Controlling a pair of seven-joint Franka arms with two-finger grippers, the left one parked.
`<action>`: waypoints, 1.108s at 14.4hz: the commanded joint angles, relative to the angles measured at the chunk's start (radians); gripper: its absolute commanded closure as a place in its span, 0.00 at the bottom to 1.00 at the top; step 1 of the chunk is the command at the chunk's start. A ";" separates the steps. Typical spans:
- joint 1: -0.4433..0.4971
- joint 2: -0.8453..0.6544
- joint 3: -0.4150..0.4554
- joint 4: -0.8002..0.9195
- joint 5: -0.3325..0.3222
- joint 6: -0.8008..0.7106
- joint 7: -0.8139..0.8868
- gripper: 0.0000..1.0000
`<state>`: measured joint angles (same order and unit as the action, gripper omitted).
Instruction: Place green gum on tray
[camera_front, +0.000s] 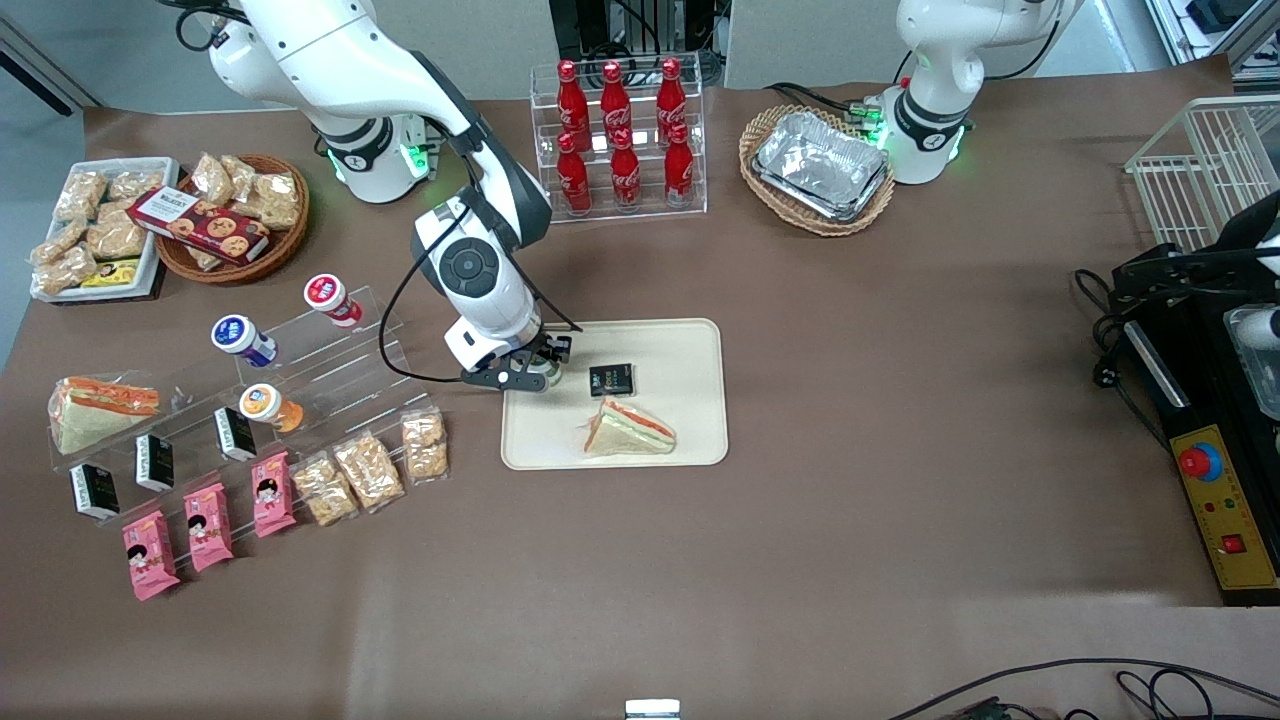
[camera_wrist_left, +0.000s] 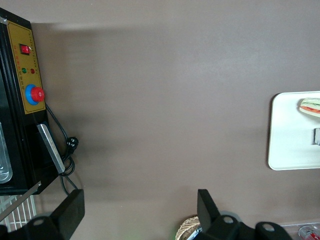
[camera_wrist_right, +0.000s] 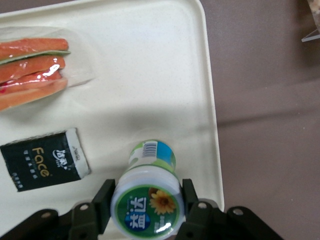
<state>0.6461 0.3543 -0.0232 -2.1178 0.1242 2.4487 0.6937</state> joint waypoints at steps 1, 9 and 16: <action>0.004 0.005 -0.004 0.010 0.011 0.018 0.012 0.11; -0.170 -0.155 -0.029 0.120 0.009 -0.293 -0.202 0.01; -0.410 -0.259 -0.029 0.315 0.009 -0.706 -0.454 0.01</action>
<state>0.3148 0.1094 -0.0614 -1.8931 0.1239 1.8907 0.3325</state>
